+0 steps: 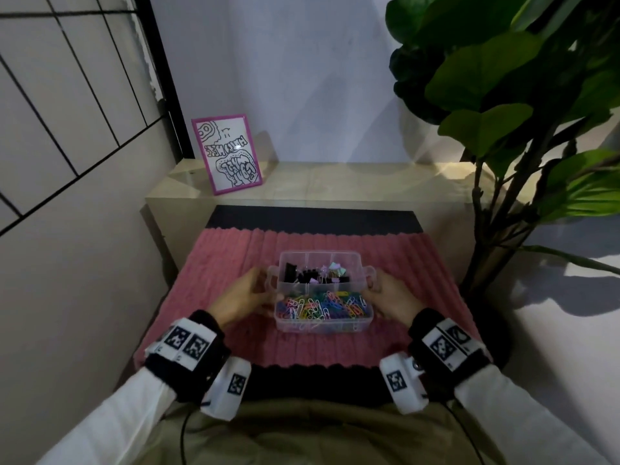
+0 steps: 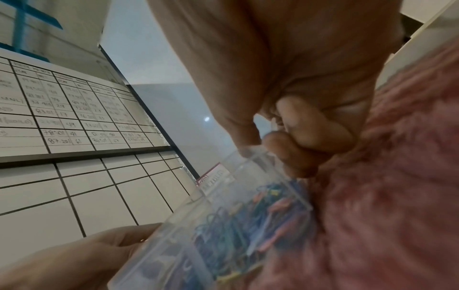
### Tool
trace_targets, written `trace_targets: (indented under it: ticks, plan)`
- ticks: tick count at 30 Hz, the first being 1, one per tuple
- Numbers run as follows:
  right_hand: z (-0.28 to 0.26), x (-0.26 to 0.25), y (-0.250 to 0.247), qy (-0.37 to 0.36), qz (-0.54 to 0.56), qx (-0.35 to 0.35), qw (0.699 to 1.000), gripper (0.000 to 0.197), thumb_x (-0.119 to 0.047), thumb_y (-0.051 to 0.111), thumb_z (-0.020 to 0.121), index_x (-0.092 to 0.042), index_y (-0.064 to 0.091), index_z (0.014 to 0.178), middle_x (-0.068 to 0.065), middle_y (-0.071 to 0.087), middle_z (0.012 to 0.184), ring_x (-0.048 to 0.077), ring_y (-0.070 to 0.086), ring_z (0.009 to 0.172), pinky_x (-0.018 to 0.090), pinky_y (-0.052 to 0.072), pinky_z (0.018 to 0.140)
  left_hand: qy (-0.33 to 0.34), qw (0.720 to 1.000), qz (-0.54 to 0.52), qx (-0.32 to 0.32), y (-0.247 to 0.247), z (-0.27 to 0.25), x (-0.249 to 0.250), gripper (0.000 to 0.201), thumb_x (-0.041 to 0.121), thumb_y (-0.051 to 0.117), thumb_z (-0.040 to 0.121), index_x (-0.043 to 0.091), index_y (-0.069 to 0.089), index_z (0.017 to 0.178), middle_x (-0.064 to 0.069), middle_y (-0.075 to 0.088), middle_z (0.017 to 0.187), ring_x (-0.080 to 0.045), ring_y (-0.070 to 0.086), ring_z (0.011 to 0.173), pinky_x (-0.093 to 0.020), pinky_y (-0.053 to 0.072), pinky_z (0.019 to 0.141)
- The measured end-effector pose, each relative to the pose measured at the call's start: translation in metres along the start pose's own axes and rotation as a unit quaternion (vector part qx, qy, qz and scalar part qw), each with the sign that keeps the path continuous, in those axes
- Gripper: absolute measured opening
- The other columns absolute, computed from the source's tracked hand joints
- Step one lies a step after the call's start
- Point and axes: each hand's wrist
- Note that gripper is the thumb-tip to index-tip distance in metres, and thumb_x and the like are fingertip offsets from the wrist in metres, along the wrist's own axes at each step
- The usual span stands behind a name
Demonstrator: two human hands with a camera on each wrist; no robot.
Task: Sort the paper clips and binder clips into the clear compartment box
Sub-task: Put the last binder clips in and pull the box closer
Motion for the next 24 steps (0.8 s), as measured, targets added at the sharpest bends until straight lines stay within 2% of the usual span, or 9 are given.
trace_targets:
  ticks: [2,6,11,15,18,19,21,22,24]
  plan:
    - [0.000,0.006,0.004,-0.003,0.018,0.006,1.000,0.020,-0.016,0.048,0.090,-0.013,0.051,0.110,0.002,0.060,0.066,0.006,0.051,0.040,0.013,0.037,0.036,-0.007,0.999,-0.050,0.014,0.003,-0.001,0.001,0.029,-0.001,0.057,0.084,0.006,0.043,0.107,-0.004,0.054,0.096,-0.008,0.063,0.074,-0.018,0.054,0.051]
    - [-0.006,0.016,0.013,0.008,0.053,0.027,0.998,0.016,-0.028,0.048,0.094,-0.022,0.039,0.106,-0.005,0.056,0.061,-0.001,0.050,0.032,0.012,0.037,0.035,-0.012,0.993,-0.115,0.029,0.007,-0.005,-0.004,0.028,0.003,0.056,0.086,0.009,0.046,0.111,-0.006,0.055,0.109,-0.014,0.060,0.089,-0.020,0.056,0.056]
    - [-0.017,0.016,0.021,0.017,0.113,0.050,0.992,0.024,-0.035,0.045,0.094,-0.011,0.041,0.096,0.005,0.052,0.049,0.008,0.043,0.031,0.021,0.038,0.036,-0.001,0.986,-0.149,0.071,0.015,-0.011,-0.015,0.029,0.008,0.056,0.086,0.016,0.051,0.114,-0.003,0.061,0.111,-0.013,0.066,0.089,-0.020,0.056,0.062]
    - [-0.018,0.018,0.020,0.016,0.136,0.055,0.989,0.030,-0.044,0.045,0.090,-0.015,0.041,0.089,0.008,0.047,0.055,0.013,0.044,0.041,0.029,0.040,0.047,0.007,0.986,-0.157,0.062,0.015,-0.011,-0.021,0.029,0.011,0.057,0.085,0.016,0.055,0.113,-0.005,0.066,0.110,-0.016,0.067,0.094,-0.024,0.058,0.070]
    - [-0.018,0.017,0.023,0.002,0.141,0.065,0.988,0.025,-0.042,0.042,0.091,-0.018,0.040,0.086,0.012,0.046,0.057,0.012,0.042,0.040,0.030,0.038,0.044,-0.001,0.984,-0.171,0.053,0.013,-0.009,-0.025,0.034,0.018,0.068,0.079,0.019,0.059,0.112,-0.005,0.068,0.110,-0.017,0.066,0.098,-0.025,0.057,0.073]
    - [-0.019,0.015,0.023,0.001,0.141,0.064,0.988,0.023,-0.041,0.040,0.091,-0.018,0.041,0.088,0.016,0.049,0.058,0.015,0.044,0.040,0.033,0.038,0.042,-0.010,0.982,-0.179,0.051,0.012,-0.008,-0.026,0.039,0.025,0.072,0.074,0.021,0.060,0.111,-0.004,0.068,0.110,-0.017,0.066,0.099,-0.025,0.057,0.073]
    - [-0.020,0.011,0.021,0.012,0.136,0.061,0.989,0.024,-0.043,0.037,0.091,-0.019,0.043,0.093,0.025,0.053,0.062,0.035,0.050,0.046,0.041,0.040,0.043,-0.044,0.978,-0.196,0.050,0.012,-0.007,-0.026,0.051,0.036,0.071,0.063,0.024,0.060,0.111,-0.003,0.068,0.110,-0.017,0.066,0.099,-0.025,0.057,0.072]
    - [-0.020,0.010,0.019,0.018,0.137,0.059,0.989,0.028,-0.047,0.037,0.091,-0.021,0.043,0.095,0.028,0.052,0.064,0.042,0.051,0.052,0.043,0.040,0.044,-0.061,0.975,-0.205,0.055,0.013,-0.006,-0.025,0.050,0.032,0.072,0.063,0.023,0.060,0.111,-0.004,0.069,0.109,-0.018,0.066,0.098,-0.024,0.057,0.070]
    - [-0.021,0.012,0.016,0.035,0.138,0.040,0.989,0.041,-0.062,0.035,0.086,-0.023,0.043,0.096,0.030,0.050,0.067,0.045,0.051,0.057,0.045,0.041,0.047,-0.087,0.969,-0.220,0.068,0.013,-0.006,-0.021,0.039,0.012,0.070,0.074,0.019,0.060,0.110,-0.004,0.071,0.103,-0.016,0.067,0.094,-0.022,0.057,0.067]
Point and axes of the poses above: each hand's wrist, its own z-axis towards the middle knuckle, its own y-axis out of the palm, x = y × z
